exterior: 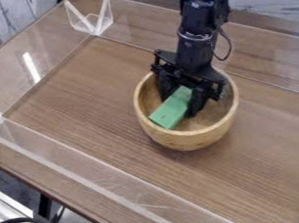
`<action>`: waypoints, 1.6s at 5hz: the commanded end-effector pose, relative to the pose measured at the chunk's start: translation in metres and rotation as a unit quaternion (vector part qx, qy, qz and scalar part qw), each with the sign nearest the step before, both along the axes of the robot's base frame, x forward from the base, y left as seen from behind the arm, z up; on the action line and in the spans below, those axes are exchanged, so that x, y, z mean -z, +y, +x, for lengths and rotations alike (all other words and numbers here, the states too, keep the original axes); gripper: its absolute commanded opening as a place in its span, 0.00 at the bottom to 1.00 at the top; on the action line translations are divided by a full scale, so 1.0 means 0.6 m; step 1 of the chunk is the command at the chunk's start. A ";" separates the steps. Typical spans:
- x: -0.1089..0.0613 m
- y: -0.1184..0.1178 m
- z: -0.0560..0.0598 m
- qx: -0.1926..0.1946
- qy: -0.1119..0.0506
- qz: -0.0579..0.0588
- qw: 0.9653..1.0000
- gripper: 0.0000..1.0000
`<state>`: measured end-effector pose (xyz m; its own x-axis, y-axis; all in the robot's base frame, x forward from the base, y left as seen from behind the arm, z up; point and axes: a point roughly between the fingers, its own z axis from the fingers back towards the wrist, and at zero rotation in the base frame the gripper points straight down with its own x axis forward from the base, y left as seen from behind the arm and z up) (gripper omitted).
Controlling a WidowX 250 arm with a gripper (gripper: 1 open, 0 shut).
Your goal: Remove the green block from inside the brown bowl and put it on the table
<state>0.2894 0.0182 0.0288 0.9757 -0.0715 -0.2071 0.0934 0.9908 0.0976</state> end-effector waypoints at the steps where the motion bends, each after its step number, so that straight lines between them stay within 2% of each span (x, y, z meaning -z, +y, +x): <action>1: -0.020 0.014 0.014 -0.002 -0.031 -0.005 0.999 0.00; 3: -0.042 0.009 0.009 0.000 -0.031 -0.015 0.999 0.00; 4: -0.056 0.009 0.014 -0.003 -0.043 -0.021 0.999 0.00; 5: -0.085 0.010 0.022 -0.007 -0.065 -0.026 0.998 0.00; 6: -0.150 0.012 0.013 0.002 -0.098 -0.021 0.995 0.00; 7: -0.199 0.039 -0.001 0.001 -0.119 -0.016 0.993 0.00; 8: -0.206 0.105 -0.014 -0.005 -0.120 -0.013 0.993 0.00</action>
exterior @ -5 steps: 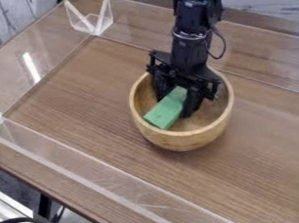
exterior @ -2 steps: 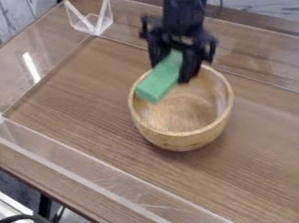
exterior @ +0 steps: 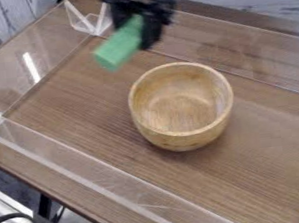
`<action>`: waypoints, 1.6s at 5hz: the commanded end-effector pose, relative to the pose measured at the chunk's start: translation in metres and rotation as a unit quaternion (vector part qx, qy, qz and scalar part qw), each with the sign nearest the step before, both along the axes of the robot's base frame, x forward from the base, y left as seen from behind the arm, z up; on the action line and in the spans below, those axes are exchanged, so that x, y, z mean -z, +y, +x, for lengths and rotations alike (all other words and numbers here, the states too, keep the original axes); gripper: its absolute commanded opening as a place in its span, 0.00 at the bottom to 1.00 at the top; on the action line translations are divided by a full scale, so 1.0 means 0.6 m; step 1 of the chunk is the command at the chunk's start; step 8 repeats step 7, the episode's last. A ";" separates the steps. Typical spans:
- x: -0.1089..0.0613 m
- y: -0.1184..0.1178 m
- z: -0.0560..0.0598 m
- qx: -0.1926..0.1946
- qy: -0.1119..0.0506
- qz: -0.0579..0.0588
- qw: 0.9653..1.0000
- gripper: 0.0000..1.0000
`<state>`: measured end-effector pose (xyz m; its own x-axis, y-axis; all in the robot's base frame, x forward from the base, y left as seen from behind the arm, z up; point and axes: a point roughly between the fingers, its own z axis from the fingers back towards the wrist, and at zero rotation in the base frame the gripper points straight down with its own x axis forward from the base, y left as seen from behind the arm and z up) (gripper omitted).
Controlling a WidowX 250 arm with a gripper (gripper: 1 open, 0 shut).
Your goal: Remove the green block from inside the brown bowl and put it on the table
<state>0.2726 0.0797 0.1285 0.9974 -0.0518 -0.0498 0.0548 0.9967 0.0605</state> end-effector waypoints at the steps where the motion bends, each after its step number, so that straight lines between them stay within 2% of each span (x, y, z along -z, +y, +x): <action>1: -0.005 0.067 -0.004 -0.034 -0.023 0.016 0.999 0.00; 2: 0.034 0.109 -0.021 -0.066 -0.005 0.023 0.998 0.00; 3: 0.047 0.133 -0.025 -0.064 0.015 0.042 0.997 0.00; 4: 0.057 0.139 -0.016 -0.058 0.040 0.059 0.996 0.00; 6: 0.107 0.122 -0.022 -0.006 0.082 0.077 0.994 0.00; 7: 0.149 0.120 -0.028 0.016 0.083 0.061 0.994 0.00; 8: 0.149 0.120 -0.028 0.016 0.083 0.061 0.994 0.00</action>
